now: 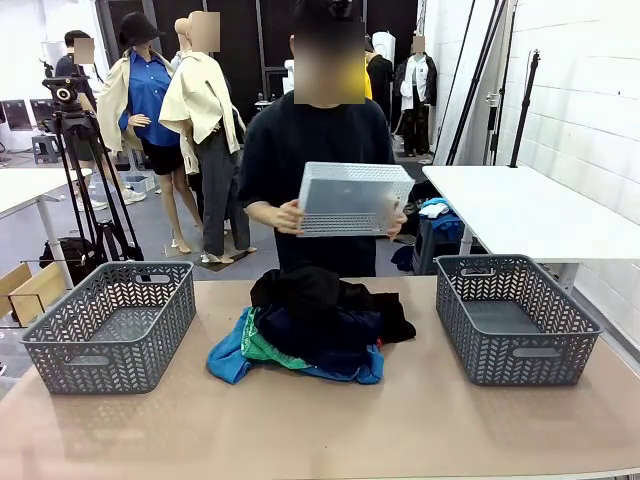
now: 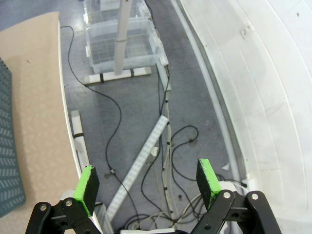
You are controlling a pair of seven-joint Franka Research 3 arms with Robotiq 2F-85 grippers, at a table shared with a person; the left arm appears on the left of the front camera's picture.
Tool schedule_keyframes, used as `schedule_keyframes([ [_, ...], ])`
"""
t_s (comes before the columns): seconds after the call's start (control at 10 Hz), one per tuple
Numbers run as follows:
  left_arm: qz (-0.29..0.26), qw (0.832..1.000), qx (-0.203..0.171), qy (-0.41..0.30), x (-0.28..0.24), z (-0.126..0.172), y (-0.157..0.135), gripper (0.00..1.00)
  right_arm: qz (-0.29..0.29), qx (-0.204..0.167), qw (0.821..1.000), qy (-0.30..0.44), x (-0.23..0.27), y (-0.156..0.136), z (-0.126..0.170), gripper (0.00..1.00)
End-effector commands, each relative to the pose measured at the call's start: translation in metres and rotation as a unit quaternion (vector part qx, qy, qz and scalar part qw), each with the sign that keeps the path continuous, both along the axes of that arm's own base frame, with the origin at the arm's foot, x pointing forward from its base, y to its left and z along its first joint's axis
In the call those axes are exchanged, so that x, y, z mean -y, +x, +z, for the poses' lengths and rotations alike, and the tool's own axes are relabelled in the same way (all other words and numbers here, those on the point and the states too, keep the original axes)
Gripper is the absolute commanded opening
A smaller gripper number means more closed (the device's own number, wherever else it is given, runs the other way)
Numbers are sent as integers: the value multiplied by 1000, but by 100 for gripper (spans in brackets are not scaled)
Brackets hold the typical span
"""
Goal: Sort the tops and bottoms.
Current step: Lift clothes from the center of the table with your left hand.
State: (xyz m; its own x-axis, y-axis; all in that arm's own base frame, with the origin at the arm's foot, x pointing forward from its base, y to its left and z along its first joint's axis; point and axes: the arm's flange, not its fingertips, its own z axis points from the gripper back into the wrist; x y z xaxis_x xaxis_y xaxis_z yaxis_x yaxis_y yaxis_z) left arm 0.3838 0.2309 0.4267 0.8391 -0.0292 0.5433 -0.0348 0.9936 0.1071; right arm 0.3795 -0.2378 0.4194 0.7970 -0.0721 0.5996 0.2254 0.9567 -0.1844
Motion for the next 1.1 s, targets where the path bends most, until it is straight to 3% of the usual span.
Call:
schedule_keyframes([
  [0.0, -1, 1000, 4, 5, -3, -1, -1, 100, -1, 1, 1000, 1, 0, 0, 0, 100],
  [1.0, -1, 1000, 4, 5, -3, -1, -1, 100, -1, 1, 1000, 1, 0, 0, 0, 100],
])
